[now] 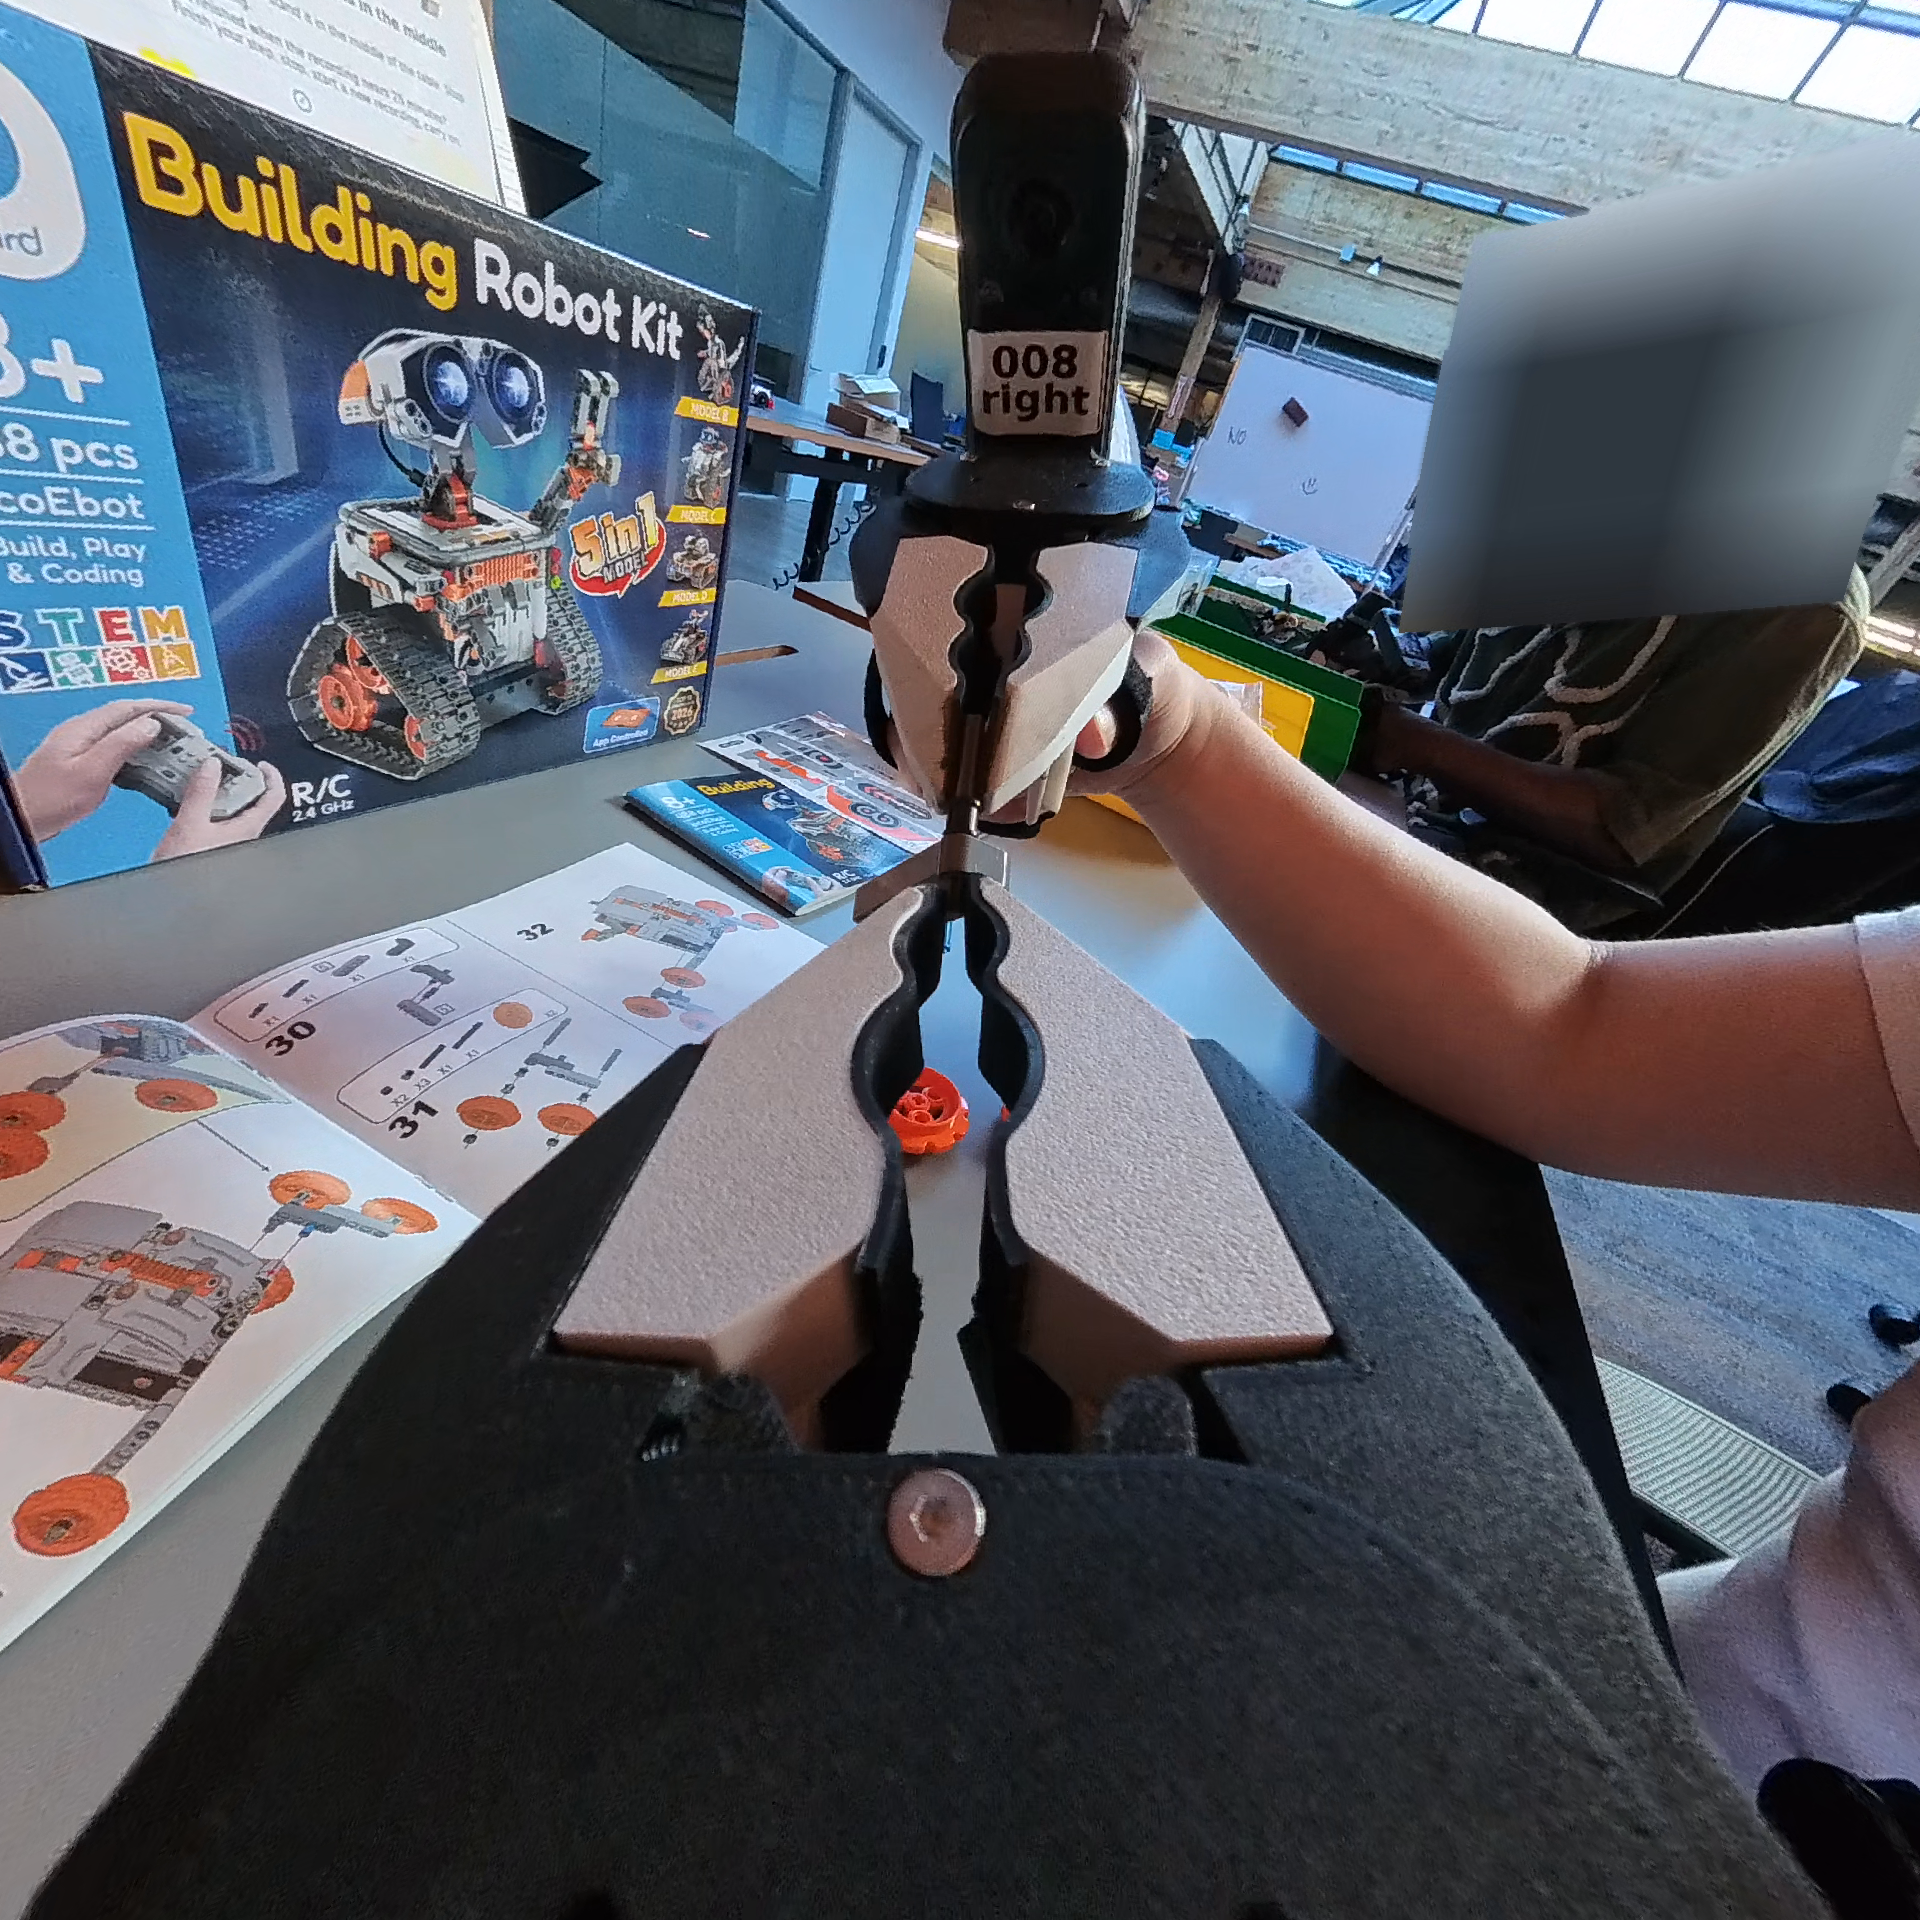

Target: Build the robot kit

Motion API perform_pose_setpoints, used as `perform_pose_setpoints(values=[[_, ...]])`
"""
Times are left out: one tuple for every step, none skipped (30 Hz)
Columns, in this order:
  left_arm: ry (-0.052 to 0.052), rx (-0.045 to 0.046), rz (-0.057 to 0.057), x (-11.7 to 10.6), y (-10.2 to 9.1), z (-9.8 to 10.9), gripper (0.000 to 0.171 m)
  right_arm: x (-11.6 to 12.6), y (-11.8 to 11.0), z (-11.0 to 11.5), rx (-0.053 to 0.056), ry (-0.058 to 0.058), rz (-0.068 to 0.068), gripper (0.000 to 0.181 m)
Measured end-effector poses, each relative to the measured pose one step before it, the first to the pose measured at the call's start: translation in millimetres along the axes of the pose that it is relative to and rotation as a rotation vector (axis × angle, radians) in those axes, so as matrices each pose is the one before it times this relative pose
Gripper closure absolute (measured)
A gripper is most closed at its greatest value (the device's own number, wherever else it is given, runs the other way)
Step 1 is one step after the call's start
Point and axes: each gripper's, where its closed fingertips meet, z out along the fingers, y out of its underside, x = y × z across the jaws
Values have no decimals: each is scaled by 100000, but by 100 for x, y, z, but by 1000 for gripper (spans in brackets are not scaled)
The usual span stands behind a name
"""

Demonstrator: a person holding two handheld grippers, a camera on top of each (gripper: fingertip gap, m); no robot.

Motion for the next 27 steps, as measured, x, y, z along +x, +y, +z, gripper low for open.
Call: perform_pose_setpoints(values=[[-13,-14,-301,-23,0,-4,171,33,37,11,116,-137,340,178],[-304,-372,10,-70,64,18,171,72,60,18,-172,262,-36,178],[-103,-23,-113,-33,16,-8,171,16,4,10,185,-143,186,178],[33,-185,-84,-7,21,0,171,11,25,18,20,-252,365,178],[-200,-5,176,-21,6,-4,171,26,0,18,263,5,-78,178],[-252,-60,-25,-32,-2,-14,171,35,8,16,138,33,269,178],[-85,-61,-74,-30,12,-10,171,21,1,28,65,40,9,178],[-128,19,-239,-29,10,-14,171,31,19,18,26,159,127,178],[-320,-300,163,-56,52,-1,171,52,58,34,-113,163,105,178],[-197,-279,158,-13,46,16,171,23,16,-8,183,-183,175,178],[135,154,168,24,-37,18,171,-27,-20,-43,342,-482,489,178],[63,73,421,18,-51,30,171,16,-18,-103,-30,-73,428,178],[-223,-95,875,10,-64,129,171,37,-88,-197,52,101,398,178],[41,162,817,87,-164,183,171,-7,-242,-265,1133,18,-714,178],[528,950,480,157,-331,162,171,-102,-375,-303,2443,-142,-1286,178],[561,-255,751,180,-235,178,171,-5,-198,-306,1355,612,-611,178],[-714,-1814,2002,38,-31,185,171,182,-73,-372,246,1703,42,176],[-1216,-1591,3219,41,-35,111,171,135,-168,-463,668,1606,-60,168],[-602,-1272,2906,151,-69,33,171,-78,-161,-497,624,712,-772,163],[-533,-1073,2259,126,-79,7,171,-99,-109,-459,78,738,-1409,164],[-616,-1036,2025,71,-20,-1,171,-114,-182,-330,533,852,-1901,164],[-647,-649,1416,-2,-20,-11,171,-235,-189,-163,474,-66,-1761,164],[-304,-66,541,-8,-54,6,171,-60,-64,5,-501,574,-851,164],[571,-124,-188,104,-5,28,171,-99,-25,123,-828,73,-820,169],[404,308,-379,69,-57,44,171,-154,-53,208,-428,-351,-914,171],[515,643,-266,99,-98,32,171,-127,78,251,-1006,-400,-480,176],[916,-307,-345,135,26,32,171,-12,107,143,-1144,-17,231,178]])
